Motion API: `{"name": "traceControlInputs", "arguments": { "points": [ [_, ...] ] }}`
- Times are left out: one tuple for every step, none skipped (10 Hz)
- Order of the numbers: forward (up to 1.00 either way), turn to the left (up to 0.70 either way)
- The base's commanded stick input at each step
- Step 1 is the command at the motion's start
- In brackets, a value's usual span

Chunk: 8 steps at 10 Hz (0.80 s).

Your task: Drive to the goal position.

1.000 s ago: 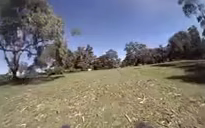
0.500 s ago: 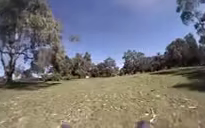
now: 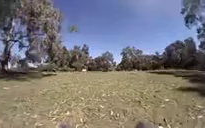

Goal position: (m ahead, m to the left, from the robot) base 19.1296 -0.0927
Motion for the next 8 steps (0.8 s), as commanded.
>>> {"name": "traceControlInputs", "arguments": {
  "points": [
    [1.00, 0.00],
    [1.00, 0.00],
    [1.00, 0.00],
    [1.00, 0.00],
    [1.00, 0.00],
    [1.00, 0.00],
    [1.00, 0.00],
    [1.00, 0.00]
  ]
}}
